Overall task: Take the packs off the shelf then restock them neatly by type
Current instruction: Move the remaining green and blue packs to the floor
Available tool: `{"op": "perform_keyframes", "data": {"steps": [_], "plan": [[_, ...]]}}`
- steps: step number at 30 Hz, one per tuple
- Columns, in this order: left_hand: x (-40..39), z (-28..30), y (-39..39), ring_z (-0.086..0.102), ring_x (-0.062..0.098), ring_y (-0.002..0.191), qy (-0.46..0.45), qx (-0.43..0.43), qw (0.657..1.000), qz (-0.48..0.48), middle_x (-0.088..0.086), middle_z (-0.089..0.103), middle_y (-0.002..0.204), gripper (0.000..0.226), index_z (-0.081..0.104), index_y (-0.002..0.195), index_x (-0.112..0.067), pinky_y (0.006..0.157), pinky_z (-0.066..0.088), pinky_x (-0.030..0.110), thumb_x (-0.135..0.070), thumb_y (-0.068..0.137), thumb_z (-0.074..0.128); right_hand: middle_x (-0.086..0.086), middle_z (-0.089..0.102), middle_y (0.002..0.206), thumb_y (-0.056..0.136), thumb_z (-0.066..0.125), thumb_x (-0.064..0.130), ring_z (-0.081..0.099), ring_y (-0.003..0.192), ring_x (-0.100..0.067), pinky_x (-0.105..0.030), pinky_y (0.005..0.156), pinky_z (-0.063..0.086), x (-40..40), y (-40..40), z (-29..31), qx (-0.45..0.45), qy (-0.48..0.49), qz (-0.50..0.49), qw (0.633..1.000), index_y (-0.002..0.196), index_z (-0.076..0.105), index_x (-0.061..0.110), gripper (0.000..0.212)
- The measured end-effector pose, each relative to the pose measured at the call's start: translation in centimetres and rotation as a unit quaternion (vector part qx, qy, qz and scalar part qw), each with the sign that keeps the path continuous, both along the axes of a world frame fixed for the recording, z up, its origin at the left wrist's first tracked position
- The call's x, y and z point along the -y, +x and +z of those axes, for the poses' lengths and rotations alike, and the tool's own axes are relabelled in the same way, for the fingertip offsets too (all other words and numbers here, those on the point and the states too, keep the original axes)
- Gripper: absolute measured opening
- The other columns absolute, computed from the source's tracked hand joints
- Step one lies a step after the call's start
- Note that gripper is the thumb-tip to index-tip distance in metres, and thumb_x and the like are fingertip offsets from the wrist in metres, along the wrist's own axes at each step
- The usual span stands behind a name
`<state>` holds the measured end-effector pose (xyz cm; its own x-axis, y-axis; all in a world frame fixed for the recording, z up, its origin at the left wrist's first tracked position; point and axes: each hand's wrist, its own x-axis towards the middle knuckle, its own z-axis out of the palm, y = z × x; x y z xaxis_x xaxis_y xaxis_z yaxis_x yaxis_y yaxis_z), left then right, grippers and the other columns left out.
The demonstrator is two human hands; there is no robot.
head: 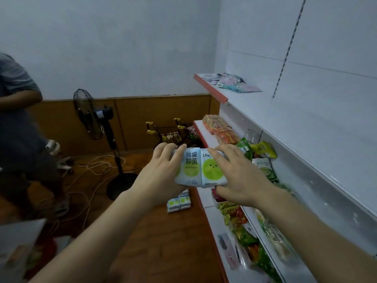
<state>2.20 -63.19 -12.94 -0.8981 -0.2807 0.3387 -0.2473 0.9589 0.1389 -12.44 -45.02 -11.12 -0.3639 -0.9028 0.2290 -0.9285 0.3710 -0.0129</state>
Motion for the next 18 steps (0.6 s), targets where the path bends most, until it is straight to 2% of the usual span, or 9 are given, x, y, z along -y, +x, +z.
{"op": "perform_keyframes", "data": {"steps": [7, 11, 18], "plan": [[5.4, -2.5, -8.3, 0.006, 0.023, 0.146, 0.012, 0.040, 0.999, 0.035, -0.002, 0.022, 0.152, 0.104, 0.010, 0.157, -0.022, 0.114, 0.034, 0.040, -0.055, 0.081, 0.072, -0.003, 0.020, 0.154, 0.082, 0.064, 0.041, 0.007, 0.147, -0.021, -0.042, 0.115, 0.035, 6.4, -9.4, -2.7, 0.034, 0.020, 0.030, 0.999, 0.158, 0.012, 0.018, 0.095], [8.4, -4.2, -12.4, 0.008, 0.024, 0.145, 0.022, 0.051, 0.997, 0.054, -0.001, 0.022, 0.152, 0.102, 0.011, 0.157, -0.024, 0.111, 0.038, 0.042, -0.050, 0.080, 0.074, -0.004, 0.025, 0.150, 0.078, 0.063, 0.041, 0.014, 0.145, -0.024, -0.046, 0.112, 0.038, 10.2, -14.2, -4.3, 0.039, 0.028, 0.049, 0.998, 0.156, 0.018, 0.017, 0.093], [15.7, -8.0, -17.6, 0.008, 0.024, 0.145, 0.044, 0.061, 0.994, 0.080, -0.002, 0.020, 0.152, 0.098, 0.013, 0.155, -0.027, 0.107, 0.043, 0.042, -0.052, 0.080, 0.072, -0.001, 0.022, 0.150, 0.080, 0.065, 0.038, 0.011, 0.144, -0.020, -0.043, 0.114, 0.035, 18.3, -20.2, -7.4, 0.047, 0.053, 0.072, 0.995, 0.156, 0.016, 0.019, 0.093]]}}
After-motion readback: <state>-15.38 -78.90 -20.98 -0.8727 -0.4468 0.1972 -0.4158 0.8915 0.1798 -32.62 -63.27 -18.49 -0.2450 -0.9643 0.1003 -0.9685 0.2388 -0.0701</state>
